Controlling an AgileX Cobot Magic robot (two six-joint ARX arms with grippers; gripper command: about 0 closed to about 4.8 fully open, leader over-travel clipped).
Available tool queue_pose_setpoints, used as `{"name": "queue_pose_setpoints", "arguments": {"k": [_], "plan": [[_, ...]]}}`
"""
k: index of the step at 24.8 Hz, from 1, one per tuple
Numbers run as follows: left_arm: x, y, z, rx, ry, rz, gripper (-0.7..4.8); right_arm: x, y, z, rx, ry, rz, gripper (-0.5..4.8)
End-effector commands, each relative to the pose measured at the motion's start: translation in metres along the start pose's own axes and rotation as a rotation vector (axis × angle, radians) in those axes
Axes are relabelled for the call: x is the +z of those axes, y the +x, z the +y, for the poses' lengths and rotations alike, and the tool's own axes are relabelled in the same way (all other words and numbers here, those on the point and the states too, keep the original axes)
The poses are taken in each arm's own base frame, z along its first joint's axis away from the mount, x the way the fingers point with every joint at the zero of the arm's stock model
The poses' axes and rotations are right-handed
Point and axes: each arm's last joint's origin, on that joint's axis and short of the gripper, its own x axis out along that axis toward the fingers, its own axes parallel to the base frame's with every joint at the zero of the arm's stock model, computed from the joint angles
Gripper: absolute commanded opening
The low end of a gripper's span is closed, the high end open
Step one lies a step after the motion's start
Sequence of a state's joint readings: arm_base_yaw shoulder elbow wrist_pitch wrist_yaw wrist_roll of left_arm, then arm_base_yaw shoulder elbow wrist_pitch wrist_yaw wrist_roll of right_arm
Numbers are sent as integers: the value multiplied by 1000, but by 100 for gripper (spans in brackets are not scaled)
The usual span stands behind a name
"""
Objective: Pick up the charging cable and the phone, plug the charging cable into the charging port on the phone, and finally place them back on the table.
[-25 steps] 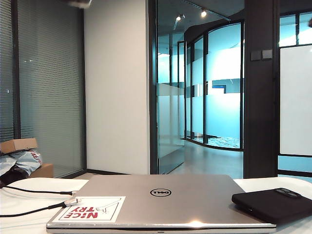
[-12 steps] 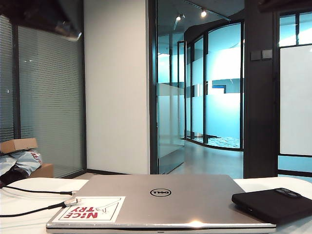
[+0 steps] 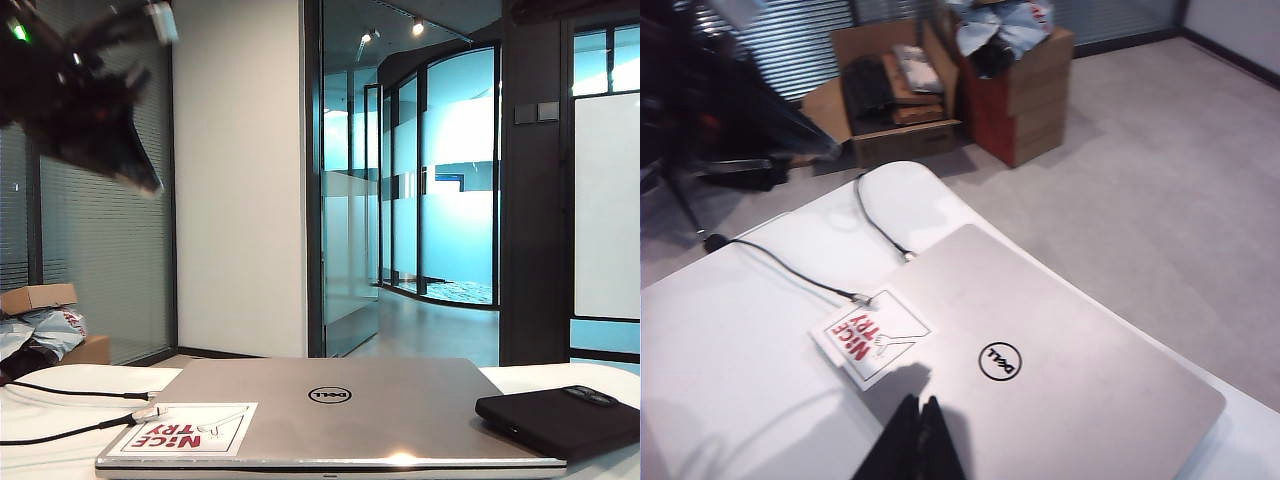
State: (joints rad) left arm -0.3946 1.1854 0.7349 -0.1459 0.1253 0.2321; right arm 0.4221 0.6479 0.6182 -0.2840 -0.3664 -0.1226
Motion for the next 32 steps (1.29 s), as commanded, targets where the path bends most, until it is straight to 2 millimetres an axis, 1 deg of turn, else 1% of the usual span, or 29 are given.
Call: {"name": "queue_pose_setpoints", "arguments": {"k": [1,3,6,9,11,12,13,14,15,16,20,22,24,26,32], "plan": [[-8,11,0,-20,67,67,-6,3,-4,2,21,-25,-16,-6],[-13,17,-1,-33,64,112,-6,2,-6,3,21,-25,-14,-5],[-19,17,1,-41,85,163,-6,2,-6,3,21,-25,-14,-5],[-25,16,0,-61,142,213,-6,2,-6,3,21,-25,-14,-6],[-30,15,0,-81,203,249,9,2,-6,3,23,-24,-14,-5],[-31,15,-1,-88,221,260,44,2,-6,3,34,-24,-15,-5],[-33,16,-1,-93,241,264,112,2,-6,3,42,-25,-16,-5],[-37,16,-2,-98,244,274,222,2,-6,4,59,-24,-18,-6],[-39,17,-3,-101,244,278,269,2,-6,4,61,-23,-16,-5],[-41,17,-3,-105,258,282,285,2,-6,4,66,-22,-15,-5],[-47,19,-4,-117,354,279,284,1,-6,5,108,-19,-12,-5],[-51,21,-4,-118,372,274,283,1,-6,5,109,-16,-5,-6],[-59,24,-6,-110,375,260,283,-2,-6,6,112,-10,16,-6],[-68,26,-7,-121,394,278,283,-3,-7,6,116,-48,31,-5],[-77,30,-8,-126,412,283,283,-6,-7,8,127,-63,52,-5]]}}
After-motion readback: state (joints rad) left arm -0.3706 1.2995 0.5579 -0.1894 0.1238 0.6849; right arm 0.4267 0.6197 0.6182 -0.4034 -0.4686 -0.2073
